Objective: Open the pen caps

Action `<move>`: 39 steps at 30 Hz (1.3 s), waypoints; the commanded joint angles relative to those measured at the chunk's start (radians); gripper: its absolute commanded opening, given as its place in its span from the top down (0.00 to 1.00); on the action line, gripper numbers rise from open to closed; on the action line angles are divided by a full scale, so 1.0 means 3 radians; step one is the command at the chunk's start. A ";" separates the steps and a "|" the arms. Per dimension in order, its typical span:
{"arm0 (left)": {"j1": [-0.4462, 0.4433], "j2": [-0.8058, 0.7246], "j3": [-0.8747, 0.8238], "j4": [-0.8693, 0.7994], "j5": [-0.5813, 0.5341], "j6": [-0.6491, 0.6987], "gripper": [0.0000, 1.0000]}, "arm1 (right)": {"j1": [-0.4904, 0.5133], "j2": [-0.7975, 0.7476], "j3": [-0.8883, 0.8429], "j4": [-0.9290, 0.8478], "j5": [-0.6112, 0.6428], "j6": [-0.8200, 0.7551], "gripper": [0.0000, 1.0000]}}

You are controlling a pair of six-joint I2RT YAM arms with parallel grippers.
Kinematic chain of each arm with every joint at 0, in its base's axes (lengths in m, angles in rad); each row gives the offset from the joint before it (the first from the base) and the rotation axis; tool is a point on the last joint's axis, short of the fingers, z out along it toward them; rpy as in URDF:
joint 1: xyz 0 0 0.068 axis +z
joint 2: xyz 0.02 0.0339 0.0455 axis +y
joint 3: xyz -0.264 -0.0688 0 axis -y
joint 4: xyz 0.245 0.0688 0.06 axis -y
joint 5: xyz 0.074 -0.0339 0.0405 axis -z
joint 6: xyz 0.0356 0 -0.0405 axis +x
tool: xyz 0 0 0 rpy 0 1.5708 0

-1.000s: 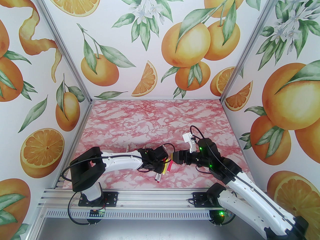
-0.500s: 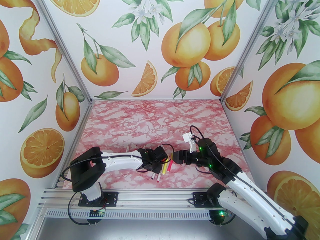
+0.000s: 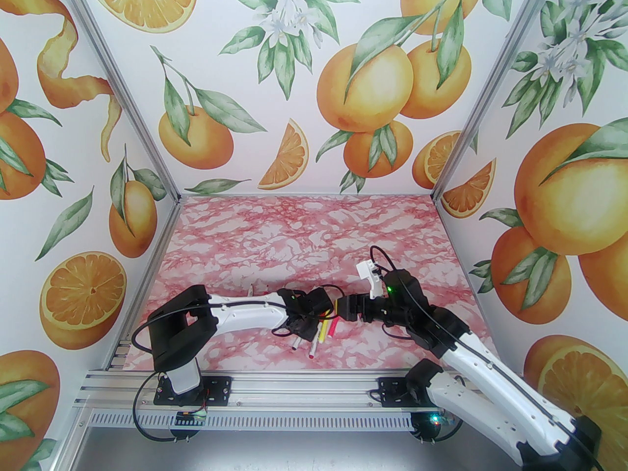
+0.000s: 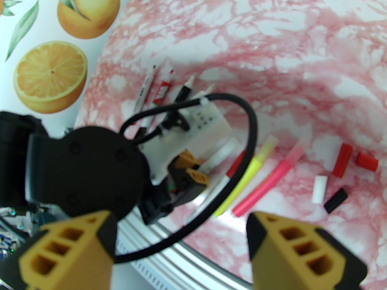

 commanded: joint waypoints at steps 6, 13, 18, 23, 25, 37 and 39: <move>0.0442 -0.0597 -0.0139 0.0508 0.0645 0.0433 0.85 | 0.0015 -0.0213 -0.0170 0.0635 0.0163 0.0449 0.33; 0.0987 -0.1082 -0.0433 0.1201 0.1737 0.0463 0.85 | 0.0015 -0.0339 -0.0409 0.1320 0.0159 0.0833 0.44; 0.1101 -0.1177 -0.0543 0.1585 0.2368 0.0446 0.86 | 0.0013 -0.0283 -0.0414 0.1437 0.0322 0.0930 0.49; 0.1105 -0.1213 -0.0607 0.1835 0.2695 0.0401 0.86 | 0.0014 -0.0142 -0.0424 0.1663 0.0375 0.1034 0.50; 0.1106 -0.1224 -0.0615 0.1883 0.2741 0.0395 0.86 | 0.0012 -0.0107 -0.0426 0.1693 0.0390 0.1046 0.50; 0.1107 -0.1217 -0.0655 0.2217 0.3012 0.0244 0.87 | 0.0019 0.0347 -0.0491 0.2165 0.0463 0.1214 0.50; 0.1106 -0.1200 -0.0676 0.2235 0.3002 0.0239 0.87 | 0.0018 0.0350 -0.0498 0.2217 0.0453 0.1237 0.54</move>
